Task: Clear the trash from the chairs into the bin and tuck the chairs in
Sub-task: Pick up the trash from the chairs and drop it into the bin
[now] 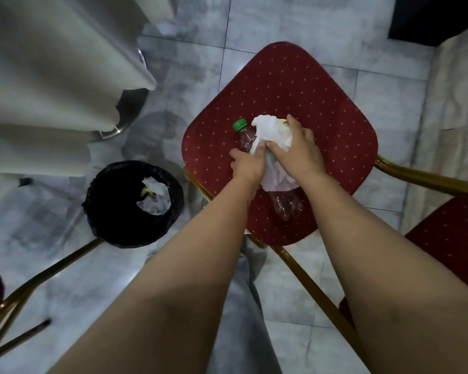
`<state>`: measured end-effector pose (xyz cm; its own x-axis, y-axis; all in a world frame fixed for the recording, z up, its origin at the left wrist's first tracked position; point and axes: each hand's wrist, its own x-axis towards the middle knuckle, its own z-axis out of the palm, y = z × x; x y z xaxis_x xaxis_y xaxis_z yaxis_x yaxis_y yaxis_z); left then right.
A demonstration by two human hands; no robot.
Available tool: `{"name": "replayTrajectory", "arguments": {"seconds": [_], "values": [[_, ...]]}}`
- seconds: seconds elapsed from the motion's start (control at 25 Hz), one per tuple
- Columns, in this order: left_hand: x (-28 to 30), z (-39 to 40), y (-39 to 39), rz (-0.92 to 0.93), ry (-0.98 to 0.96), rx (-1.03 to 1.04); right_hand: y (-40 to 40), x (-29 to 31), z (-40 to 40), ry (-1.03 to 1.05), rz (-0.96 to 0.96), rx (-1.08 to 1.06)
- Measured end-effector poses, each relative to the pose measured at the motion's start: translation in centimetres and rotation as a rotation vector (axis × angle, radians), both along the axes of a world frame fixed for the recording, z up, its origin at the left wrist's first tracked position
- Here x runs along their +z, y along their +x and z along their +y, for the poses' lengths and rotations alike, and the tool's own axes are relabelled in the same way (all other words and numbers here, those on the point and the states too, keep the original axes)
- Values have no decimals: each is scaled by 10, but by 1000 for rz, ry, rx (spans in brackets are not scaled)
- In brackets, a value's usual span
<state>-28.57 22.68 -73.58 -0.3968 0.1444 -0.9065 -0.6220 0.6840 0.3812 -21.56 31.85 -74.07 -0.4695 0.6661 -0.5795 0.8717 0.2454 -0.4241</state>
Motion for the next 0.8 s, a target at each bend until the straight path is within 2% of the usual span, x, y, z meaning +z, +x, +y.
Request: {"name": "replayTrajectory", "arguments": {"seconds": [0.08, 0.2, 0.4, 0.56, 0.8], "values": [[-10, -1, 1, -58, 41, 88, 0, 2, -2, -46, 31, -83], [6, -10, -3, -72, 69, 98, -2, 8, -15, -86, 56, -171], [19, -49, -17, -58, 46, 66, -8, 23, -54, -98, 76, -166], [37, -109, -29, 6, 38, 109, -26, 37, -114, -108, 57, -129], [41, -239, -64, 94, 5, 150, -66, 44, -239, -126, 84, -20]]}}
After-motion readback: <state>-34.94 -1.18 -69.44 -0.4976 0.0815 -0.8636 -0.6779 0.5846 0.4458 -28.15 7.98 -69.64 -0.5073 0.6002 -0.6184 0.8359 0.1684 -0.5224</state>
